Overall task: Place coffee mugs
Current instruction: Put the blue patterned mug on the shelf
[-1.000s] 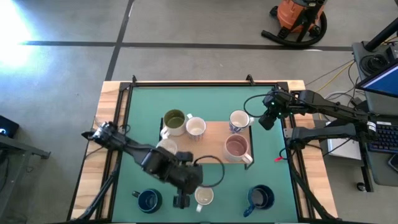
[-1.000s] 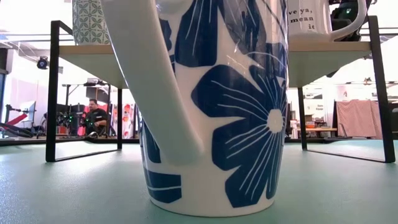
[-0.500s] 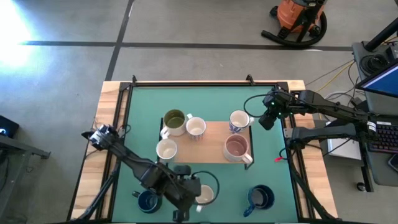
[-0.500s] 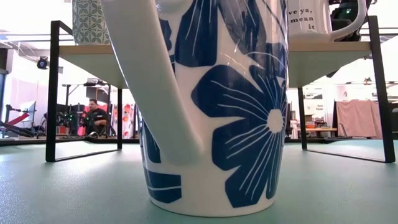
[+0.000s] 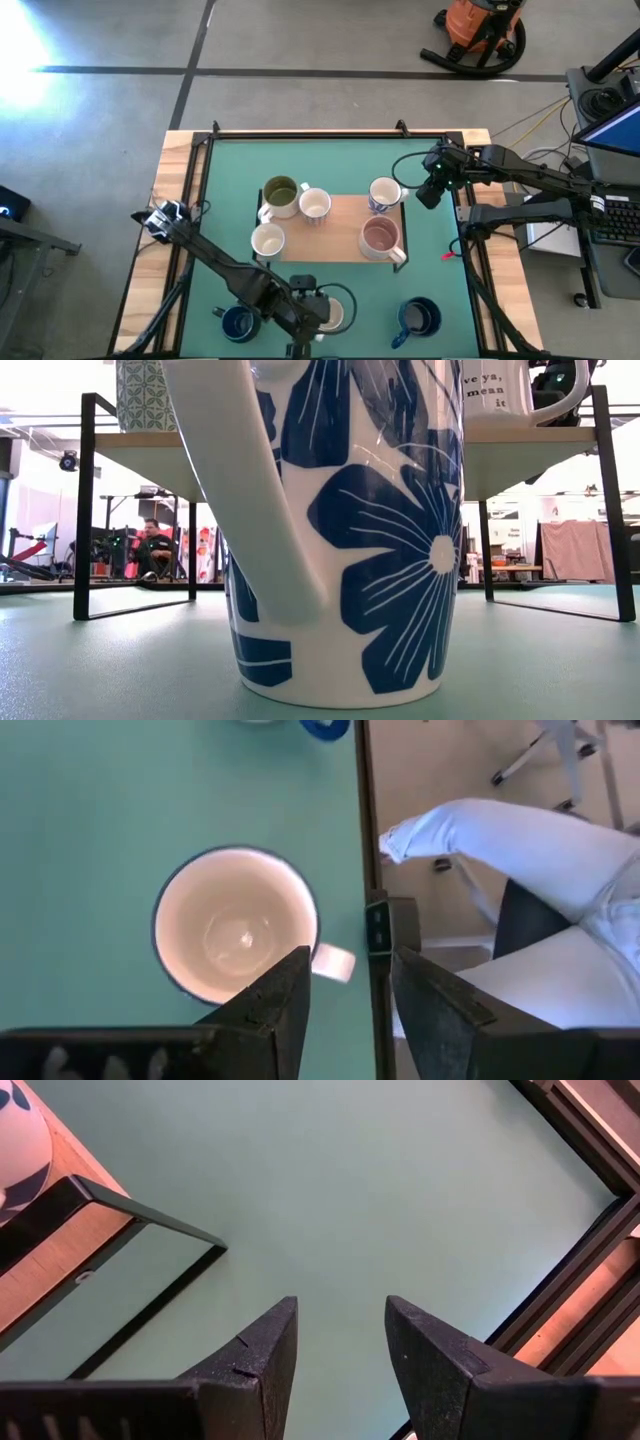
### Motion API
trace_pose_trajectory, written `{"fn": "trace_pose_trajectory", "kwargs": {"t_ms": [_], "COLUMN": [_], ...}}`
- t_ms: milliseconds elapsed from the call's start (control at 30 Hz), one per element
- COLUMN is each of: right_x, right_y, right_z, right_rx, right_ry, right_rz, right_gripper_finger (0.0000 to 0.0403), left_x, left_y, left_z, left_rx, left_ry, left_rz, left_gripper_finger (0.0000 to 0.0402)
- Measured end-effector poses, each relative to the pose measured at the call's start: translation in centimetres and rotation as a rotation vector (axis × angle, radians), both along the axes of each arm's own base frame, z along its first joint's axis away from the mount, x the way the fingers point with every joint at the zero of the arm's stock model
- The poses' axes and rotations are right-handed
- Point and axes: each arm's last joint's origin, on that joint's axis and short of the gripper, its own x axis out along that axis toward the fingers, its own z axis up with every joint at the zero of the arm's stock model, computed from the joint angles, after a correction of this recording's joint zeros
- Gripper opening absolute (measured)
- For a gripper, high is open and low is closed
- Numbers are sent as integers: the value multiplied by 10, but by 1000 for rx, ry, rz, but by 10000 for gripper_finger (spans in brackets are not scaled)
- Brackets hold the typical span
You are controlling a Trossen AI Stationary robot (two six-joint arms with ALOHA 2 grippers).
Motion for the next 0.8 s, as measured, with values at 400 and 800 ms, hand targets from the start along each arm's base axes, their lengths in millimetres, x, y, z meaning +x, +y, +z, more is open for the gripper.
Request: {"fn": "trace_pose_trajectory", "kwargs": {"t_ms": [400, 800], "right_x": [0, 0], "right_y": [0, 0], "right_z": [0, 0], "right_rx": [0, 0], "right_ry": [0, 0], "right_rz": [0, 0], "right_gripper_finger": [141, 141], "left_x": [8, 9], "left_y": [-6, -22], "left_z": [1, -20], "left_rx": [-39, -66], "left_ry": [-113, -41], "left_rz": [-41, -116], "left_gripper_finger": [125, 125]}}
